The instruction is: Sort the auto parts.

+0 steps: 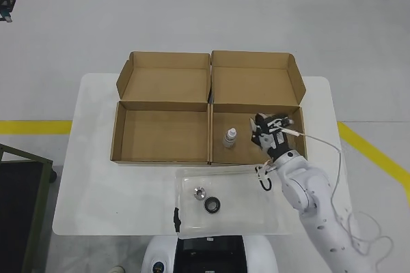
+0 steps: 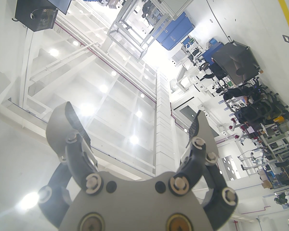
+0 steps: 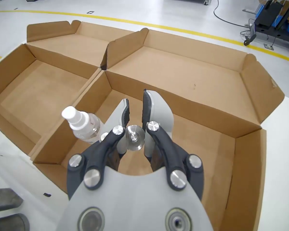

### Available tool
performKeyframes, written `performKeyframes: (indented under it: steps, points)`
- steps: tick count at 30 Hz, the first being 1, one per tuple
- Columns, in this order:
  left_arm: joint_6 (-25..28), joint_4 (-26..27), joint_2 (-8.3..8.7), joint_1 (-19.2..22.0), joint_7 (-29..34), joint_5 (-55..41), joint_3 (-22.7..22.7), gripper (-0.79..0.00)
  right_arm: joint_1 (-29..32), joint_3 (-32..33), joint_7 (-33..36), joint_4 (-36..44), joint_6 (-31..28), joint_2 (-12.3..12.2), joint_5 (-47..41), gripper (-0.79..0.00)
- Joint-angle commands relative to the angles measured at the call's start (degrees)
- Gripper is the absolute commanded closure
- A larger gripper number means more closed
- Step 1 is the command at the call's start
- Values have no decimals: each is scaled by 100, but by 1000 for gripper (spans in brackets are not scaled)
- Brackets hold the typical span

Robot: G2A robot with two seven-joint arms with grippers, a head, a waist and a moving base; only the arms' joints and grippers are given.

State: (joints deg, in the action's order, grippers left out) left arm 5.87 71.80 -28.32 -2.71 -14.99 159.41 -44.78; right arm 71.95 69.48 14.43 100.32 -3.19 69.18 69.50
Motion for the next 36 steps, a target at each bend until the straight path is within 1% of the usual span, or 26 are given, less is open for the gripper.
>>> performKeyframes:
  steps: [1, 15, 17, 18, 21, 27, 30, 31, 32, 33, 36]
  points:
    - [0, 0, 0, 0, 1, 0, 0, -785, -110, -46, 57, -151, 16, 18, 4, 0]
    - [0, 0, 0, 0, 1, 0, 0, -785, -585, -360, 446, -1030, 54, 135, 28, 0]
    - [0, 0, 0, 0, 1, 0, 0, -785, -619, -381, 484, -1111, 82, 148, 50, -95]
    - [0, 0, 0, 0, 1, 0, 0, -785, -634, -389, 491, -1143, 87, 154, 50, -126]
    - [0, 0, 0, 0, 1, 0, 0, -785, -672, -402, 510, -1201, 85, 166, 92, -259]
    - [0, 0, 0, 0, 1, 0, 0, -785, -677, -365, 528, -1168, 51, 178, 118, -329]
    - [0, 0, 0, 0, 1, 0, 0, -785, -644, -292, 437, -994, 61, 179, 85, -379]
    - [0, 0, 0, 0, 1, 0, 0, -785, -620, -250, 410, -902, 53, 174, 86, -416]
    - [0, 0, 0, 0, 1, 0, 0, -785, -586, -207, 392, -816, 42, 168, 91, -416]
    - [0, 0, 0, 0, 1, 0, 0, -785, -547, -153, 364, -725, 37, 160, 91, -576]
    - [0, 0, 0, 0, 1, 0, 0, -785, -393, 65, 306, -386, -32, 124, 131, -696]
